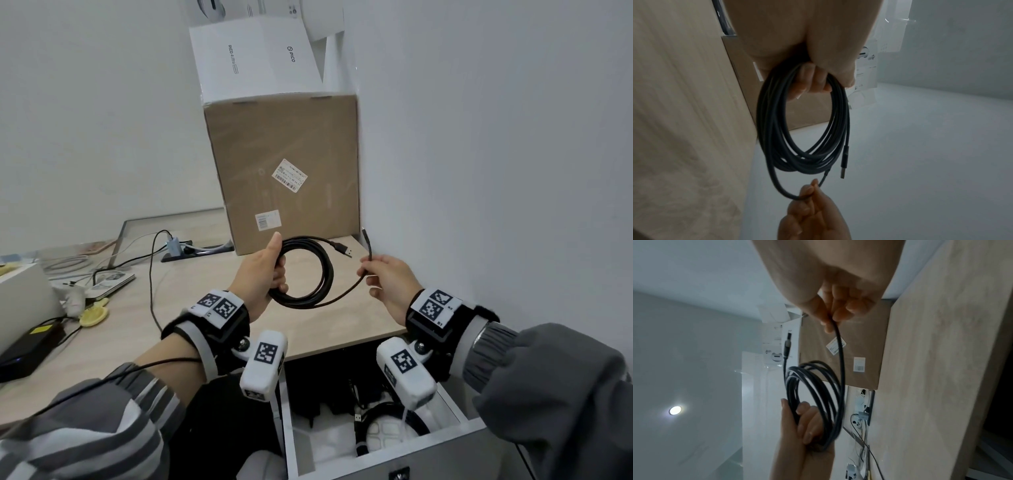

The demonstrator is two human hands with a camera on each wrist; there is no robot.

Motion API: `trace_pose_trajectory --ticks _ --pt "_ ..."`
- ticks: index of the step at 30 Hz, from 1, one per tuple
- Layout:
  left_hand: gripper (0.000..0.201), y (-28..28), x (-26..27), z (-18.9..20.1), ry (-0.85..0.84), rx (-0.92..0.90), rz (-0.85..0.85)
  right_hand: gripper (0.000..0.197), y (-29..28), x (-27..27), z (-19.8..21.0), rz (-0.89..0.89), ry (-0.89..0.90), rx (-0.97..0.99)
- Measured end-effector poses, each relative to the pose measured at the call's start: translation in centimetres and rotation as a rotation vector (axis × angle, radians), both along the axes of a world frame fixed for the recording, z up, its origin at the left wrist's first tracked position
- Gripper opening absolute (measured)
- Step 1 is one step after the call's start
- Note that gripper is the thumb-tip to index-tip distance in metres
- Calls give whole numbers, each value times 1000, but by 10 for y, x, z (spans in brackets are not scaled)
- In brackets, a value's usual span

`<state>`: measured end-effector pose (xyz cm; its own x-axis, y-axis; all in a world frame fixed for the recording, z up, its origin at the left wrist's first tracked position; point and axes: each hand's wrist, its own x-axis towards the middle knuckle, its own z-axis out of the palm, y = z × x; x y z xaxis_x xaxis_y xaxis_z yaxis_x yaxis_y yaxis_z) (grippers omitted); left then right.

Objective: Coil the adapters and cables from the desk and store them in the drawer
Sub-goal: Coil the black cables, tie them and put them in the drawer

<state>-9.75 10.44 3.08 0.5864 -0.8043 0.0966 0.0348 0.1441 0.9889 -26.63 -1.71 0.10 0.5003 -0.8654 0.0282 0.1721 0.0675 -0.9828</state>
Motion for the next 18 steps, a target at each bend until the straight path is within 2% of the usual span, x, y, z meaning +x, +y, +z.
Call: trace_pose_trajectory --ticks 7,12,18 --pt "47 -2 -10 0 -167 120 -91 14 6 -13 10 40 22 -200" --pt "48 -4 -19 -8 -341 230 -108 10 14 -15 15 126 145 -335" --pt "49 -5 -26 -9 -418 279 -120 9 16 -12 19 175 297 -462"
